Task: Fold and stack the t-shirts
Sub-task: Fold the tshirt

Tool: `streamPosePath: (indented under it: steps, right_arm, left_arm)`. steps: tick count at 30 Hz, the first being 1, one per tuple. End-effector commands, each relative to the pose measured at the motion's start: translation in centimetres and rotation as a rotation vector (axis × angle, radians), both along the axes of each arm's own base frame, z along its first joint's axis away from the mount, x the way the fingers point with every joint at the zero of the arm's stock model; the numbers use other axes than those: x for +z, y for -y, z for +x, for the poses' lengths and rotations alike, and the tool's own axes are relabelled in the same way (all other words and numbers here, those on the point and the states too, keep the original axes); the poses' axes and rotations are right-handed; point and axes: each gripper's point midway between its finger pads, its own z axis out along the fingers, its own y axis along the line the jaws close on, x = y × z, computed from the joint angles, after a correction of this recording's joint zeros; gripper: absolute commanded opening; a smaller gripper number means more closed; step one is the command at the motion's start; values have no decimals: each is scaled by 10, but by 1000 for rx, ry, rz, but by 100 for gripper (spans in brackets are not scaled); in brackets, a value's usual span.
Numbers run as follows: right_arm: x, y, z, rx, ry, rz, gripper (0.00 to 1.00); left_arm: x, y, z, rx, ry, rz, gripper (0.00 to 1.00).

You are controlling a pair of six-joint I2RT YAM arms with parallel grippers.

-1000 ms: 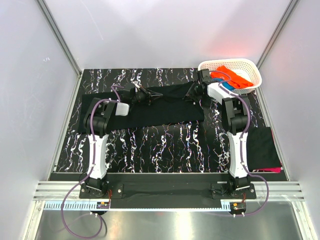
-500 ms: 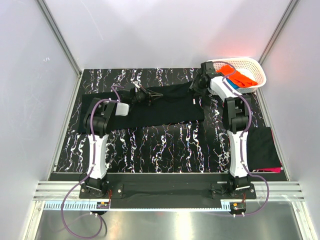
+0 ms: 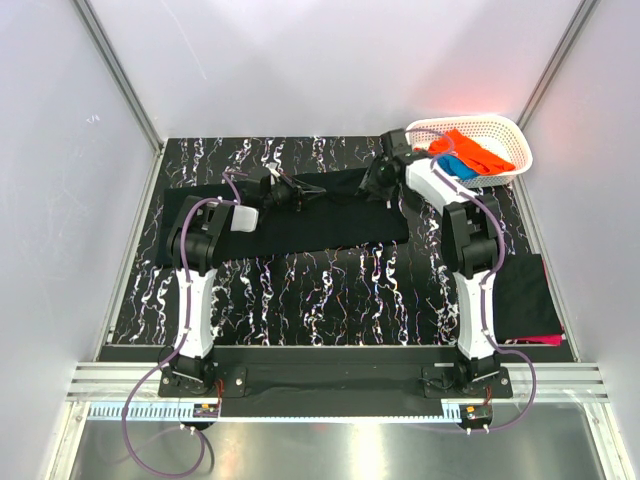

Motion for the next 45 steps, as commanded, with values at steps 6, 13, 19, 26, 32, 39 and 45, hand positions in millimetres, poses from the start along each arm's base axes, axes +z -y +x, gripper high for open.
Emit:
streamPosePath:
  steps: [6, 13, 19, 26, 32, 39, 45]
  right_arm:
    - [-8, -29, -3, -117, -19, 153, 44]
    - [-23, -27, 8, -117, -6, 128, 36]
    - [-34, -19, 19, -153, -17, 131, 36]
    - [-39, -2, 36, -201, -1, 122, 37]
    - [-46, 8, 45, -229, -8, 127, 37]
    - [-46, 5, 54, -219, 6, 138, 36]
    - [-44, 9, 59, -276, -6, 166, 38]
  left_arm:
    - [22, -1, -1, -20, 81, -14, 0]
    - [21, 0, -3, -27, 81, -17, 0]
    - [20, 0, -5, -33, 77, -18, 0]
    - [21, 1, -4, -38, 78, -21, 0]
    - [19, 0, -7, -46, 76, -20, 0]
    - [16, 1, -10, -55, 70, -16, 0]
    - [10, 0, -10, -53, 58, -12, 0]
